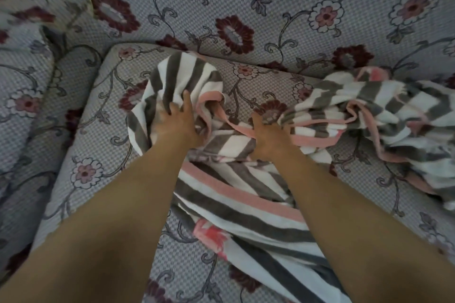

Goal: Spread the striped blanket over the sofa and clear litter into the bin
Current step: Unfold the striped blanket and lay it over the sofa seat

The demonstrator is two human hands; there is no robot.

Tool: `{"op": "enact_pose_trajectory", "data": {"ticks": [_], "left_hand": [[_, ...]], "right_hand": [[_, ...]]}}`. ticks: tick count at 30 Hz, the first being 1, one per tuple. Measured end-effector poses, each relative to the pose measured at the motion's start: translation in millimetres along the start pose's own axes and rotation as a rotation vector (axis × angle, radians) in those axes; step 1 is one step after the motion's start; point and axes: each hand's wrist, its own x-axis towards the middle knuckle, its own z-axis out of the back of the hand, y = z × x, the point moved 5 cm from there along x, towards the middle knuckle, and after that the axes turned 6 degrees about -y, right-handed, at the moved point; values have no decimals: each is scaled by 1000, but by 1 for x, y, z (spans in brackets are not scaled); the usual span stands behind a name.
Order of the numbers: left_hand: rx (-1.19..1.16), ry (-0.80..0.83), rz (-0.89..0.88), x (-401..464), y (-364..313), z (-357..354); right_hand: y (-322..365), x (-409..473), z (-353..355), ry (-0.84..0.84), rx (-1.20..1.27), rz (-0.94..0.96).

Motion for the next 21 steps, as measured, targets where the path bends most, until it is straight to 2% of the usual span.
{"op": "enact_pose_trajectory", "data": {"ticks": [2,4,7,11,13,17,21], "left_hand": [[-59,107,56,-1,12,-16],[-127,101,67,-5,22,-19],[-149,-115,32,-15,22,16],[-179,-409,40,-18,16,109],[-282,-527,53,-22,18,158],[-570,-764,-61,-48,-2,260],[-840,-967,-231,-90,-32,361]], "right_hand": [[-1,1,1,-56,-34,-31],[0,-3,14,-169,-20,-41],[3,-19,45,-362,96,-34],[-11,-39,121,-578,331,-35],[-32,-49,167,-683,388,-92],[-70,-81,260,-884,535,-132],[-78,-128,347,-1143,614,2]]}}
